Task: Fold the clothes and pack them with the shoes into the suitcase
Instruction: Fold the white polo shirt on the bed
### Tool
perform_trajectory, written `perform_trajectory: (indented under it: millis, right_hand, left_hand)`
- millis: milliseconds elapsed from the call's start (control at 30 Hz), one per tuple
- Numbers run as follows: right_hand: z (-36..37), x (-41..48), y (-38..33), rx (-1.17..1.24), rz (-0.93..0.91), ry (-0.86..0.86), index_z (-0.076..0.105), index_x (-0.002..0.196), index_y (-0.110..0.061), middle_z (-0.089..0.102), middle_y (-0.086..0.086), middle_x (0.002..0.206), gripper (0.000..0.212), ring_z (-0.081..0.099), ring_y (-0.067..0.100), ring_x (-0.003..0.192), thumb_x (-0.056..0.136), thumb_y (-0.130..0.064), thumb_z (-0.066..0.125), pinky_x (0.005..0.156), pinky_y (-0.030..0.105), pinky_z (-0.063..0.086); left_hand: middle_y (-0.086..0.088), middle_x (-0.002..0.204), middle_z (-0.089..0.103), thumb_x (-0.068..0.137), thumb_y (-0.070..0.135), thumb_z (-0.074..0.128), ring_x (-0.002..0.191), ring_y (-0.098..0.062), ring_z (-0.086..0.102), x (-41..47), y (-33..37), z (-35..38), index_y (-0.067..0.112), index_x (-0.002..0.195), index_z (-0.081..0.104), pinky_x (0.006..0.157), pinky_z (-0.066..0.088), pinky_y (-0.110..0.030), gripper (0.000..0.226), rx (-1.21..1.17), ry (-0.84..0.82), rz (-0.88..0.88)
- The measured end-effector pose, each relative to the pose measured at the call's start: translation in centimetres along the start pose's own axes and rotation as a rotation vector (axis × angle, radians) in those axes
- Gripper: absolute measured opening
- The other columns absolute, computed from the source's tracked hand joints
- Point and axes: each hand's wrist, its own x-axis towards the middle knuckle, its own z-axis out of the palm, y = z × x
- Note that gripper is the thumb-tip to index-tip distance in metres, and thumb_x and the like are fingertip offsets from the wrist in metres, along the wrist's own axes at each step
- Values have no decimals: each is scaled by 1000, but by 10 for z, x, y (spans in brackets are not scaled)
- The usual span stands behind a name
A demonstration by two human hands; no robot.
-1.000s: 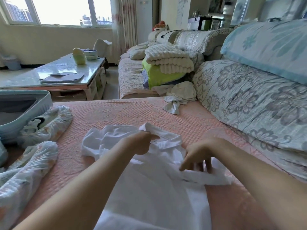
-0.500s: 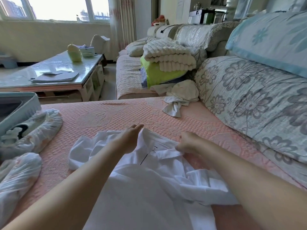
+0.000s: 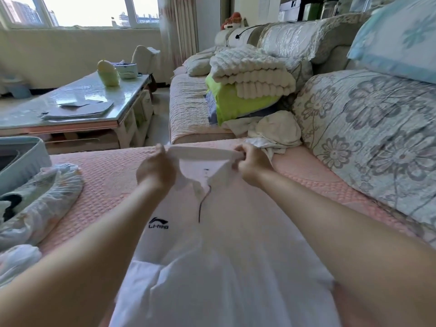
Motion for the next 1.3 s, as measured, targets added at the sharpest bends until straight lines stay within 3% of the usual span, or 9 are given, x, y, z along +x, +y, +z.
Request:
perform_trajectory:
  millis: [167,200,267,367,567,800,967,1100,1300]
  right_hand:
    - [17,9,-2,-208,-103,-314,11,159,-34,5,1,169,85,20,20,153,92,-1,52,118,26,24]
    - [15,7,8,-276,-101,-299,10,160,-34,1,0,169,81,17,20,153,95,-5,51,115,23,19]
    - [6,-2,33,-384,-61,-265,16,159,-32,8,3,168,70,26,24,150,100,-16,50,115,29,22]
    - [-8,-18,77,-563,97,-261,24,156,-32,34,8,159,61,43,33,137,100,-22,44,113,43,35]
    - [-24,-49,106,-833,29,-137,47,133,-20,55,11,135,35,54,32,121,104,-37,43,98,42,40]
    - [-75,-35,112,-1229,-269,102,60,116,-17,63,8,98,30,69,26,72,88,-6,62,54,25,46]
    - [-74,-14,94,-1326,-218,-40,44,136,-18,46,15,135,45,51,29,117,91,-11,51,92,37,43]
    - [-20,-27,64,-884,-283,-336,33,153,-30,32,5,158,56,38,30,141,99,-22,43,114,44,32]
    - [30,-41,11,-1109,-197,-401,56,134,-23,58,8,136,42,54,29,124,94,-18,42,104,43,38]
  left_hand:
    - [-21,129,57,97,23,57,99,-33,67,19,-5,3,11,145,36,74,59,-34,54,-596,-231,-461]
    - [-22,137,51,98,23,56,96,-29,65,8,0,10,12,153,27,65,55,-26,63,-420,-347,-228]
    - [-23,149,38,98,19,52,95,-26,61,-8,6,24,22,159,4,71,51,-28,78,-313,-400,-173]
    - [-12,158,29,96,24,46,138,-33,36,-32,19,29,30,158,14,112,31,-44,70,-23,-298,123]
    - [0,164,18,101,48,39,150,-23,15,-87,81,47,33,155,23,119,15,-46,58,123,-372,601]
    - [5,166,3,98,63,31,153,-20,1,-108,121,70,36,158,7,122,4,-52,70,74,-607,596]
    - [4,166,10,101,56,36,152,-15,7,-104,118,65,33,158,14,124,8,-39,65,-102,-672,622]
    - [-8,154,40,105,32,40,139,-27,39,-91,85,40,26,152,34,111,32,-33,48,-185,-509,550]
    - [-5,147,46,102,6,40,126,-28,50,-70,-25,7,25,144,46,99,42,-36,47,-132,-332,284]
